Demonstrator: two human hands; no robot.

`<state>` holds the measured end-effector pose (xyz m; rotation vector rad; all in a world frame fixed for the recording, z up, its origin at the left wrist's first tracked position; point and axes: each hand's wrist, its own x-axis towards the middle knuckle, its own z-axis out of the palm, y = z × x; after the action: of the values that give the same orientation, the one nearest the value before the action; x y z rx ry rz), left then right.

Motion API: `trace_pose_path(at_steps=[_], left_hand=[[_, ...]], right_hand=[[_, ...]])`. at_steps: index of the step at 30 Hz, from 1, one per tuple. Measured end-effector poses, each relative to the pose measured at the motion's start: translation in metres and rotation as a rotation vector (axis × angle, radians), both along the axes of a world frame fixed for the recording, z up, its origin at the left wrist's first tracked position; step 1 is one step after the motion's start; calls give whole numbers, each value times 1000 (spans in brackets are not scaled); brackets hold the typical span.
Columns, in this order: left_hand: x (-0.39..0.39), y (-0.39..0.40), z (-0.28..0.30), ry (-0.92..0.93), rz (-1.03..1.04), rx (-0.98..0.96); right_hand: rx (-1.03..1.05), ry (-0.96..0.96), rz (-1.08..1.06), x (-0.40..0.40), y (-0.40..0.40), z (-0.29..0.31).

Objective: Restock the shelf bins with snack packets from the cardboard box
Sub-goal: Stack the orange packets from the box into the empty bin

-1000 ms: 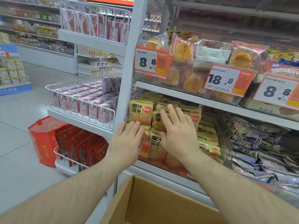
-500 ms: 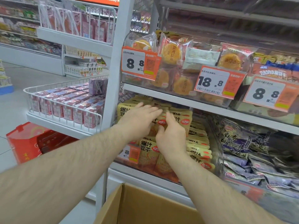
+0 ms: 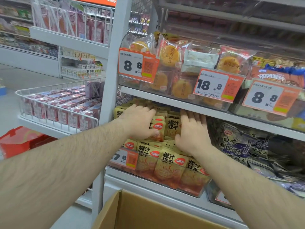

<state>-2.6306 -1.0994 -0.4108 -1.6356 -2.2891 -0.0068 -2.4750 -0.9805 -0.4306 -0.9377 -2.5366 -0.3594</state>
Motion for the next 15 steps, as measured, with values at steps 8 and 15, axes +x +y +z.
trace_pose_path(at_steps=[8,15], left_hand=[[9,7,5,19,-18,-11],[5,7,3,61,13,-34]], right_hand=[[-43,-142,37,-16,9,17],[-139,-151,9,-14,1,27]])
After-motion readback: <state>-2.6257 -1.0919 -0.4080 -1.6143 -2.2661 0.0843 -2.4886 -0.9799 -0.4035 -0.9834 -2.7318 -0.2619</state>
